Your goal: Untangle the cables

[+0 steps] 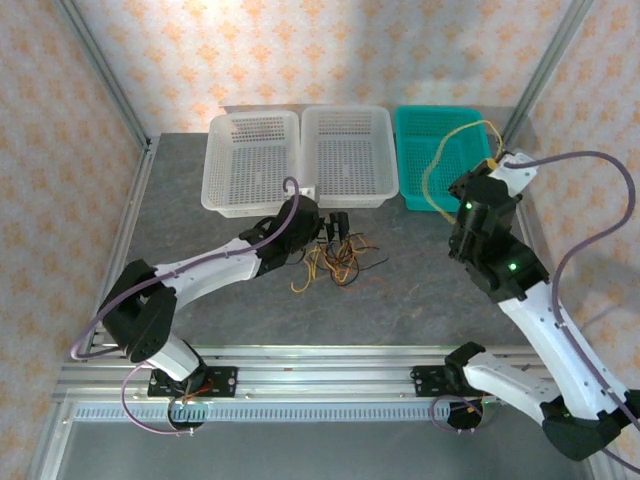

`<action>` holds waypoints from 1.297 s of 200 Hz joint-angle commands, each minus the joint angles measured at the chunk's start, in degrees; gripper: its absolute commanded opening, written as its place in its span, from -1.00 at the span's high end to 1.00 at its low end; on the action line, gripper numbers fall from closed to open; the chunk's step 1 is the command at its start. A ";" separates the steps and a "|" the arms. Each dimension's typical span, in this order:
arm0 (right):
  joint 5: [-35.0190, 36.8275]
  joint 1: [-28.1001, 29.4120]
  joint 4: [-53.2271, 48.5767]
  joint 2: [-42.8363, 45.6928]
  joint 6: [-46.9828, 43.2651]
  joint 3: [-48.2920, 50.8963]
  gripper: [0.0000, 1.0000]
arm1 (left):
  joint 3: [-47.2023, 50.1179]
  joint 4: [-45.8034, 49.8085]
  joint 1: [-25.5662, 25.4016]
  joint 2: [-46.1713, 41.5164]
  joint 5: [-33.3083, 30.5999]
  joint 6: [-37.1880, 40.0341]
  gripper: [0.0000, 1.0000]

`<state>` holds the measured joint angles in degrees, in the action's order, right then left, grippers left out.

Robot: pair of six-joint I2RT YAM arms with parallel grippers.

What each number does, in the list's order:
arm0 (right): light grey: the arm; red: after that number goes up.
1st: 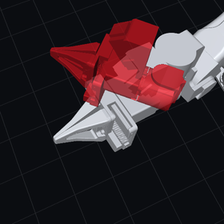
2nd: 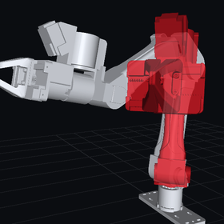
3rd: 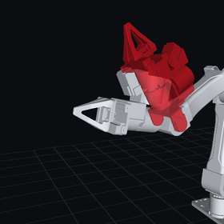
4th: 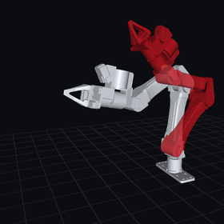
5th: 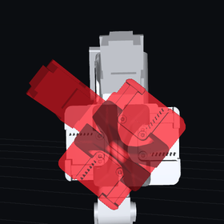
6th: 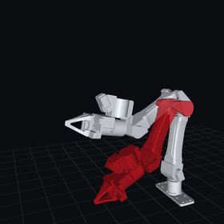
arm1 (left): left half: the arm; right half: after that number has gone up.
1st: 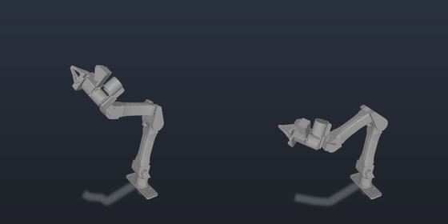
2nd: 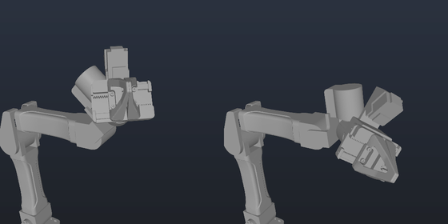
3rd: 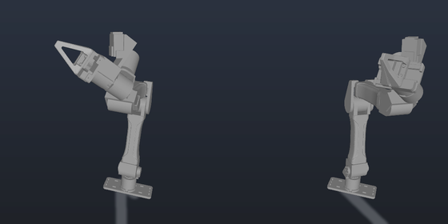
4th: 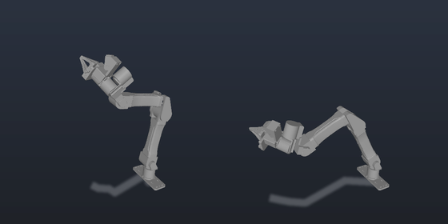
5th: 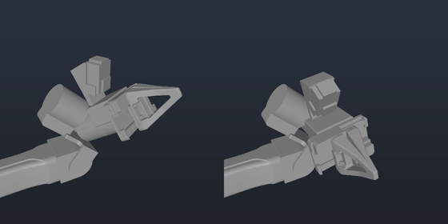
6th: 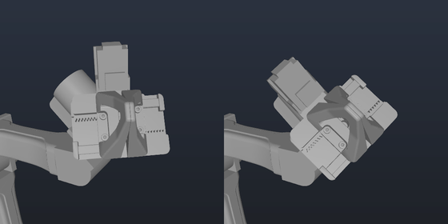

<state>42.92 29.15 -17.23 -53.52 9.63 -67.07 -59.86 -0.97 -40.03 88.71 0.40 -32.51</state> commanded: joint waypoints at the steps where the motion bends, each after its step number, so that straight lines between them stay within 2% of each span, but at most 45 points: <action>1: -1.35 -0.93 -1.19 -2.43 1.01 -2.01 1.00 | -3.38 2.19 -0.31 -2.18 -2.23 3.36 -0.99; 53: -14.41 -8.19 2.69 -9.75 3.47 -5.23 1.00 | -10.60 -0.70 0.64 1.37 -2.47 5.61 -0.99; 116: -20.39 -15.80 9.09 -21.01 -0.83 -8.81 1.00 | -21.00 -4.30 1.22 11.23 -1.60 7.03 -0.99; 165: -28.56 -21.52 11.74 -30.70 -0.98 -13.26 1.00 | -30.93 -2.61 1.18 17.76 0.23 7.14 -0.99; 223: -32.62 -24.63 7.14 -44.56 -0.09 -19.69 1.00 | -29.00 -5.50 0.93 18.43 3.33 5.28 -0.99; 259: -33.94 -24.97 6.13 -49.06 0.62 -19.02 1.00 | -26.32 -6.12 0.84 19.07 4.52 4.92 -0.99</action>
<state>10.63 4.54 -9.13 -100.88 9.43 -85.19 -88.01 -5.37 -39.00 106.69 3.46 -26.96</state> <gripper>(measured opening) 0.044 0.992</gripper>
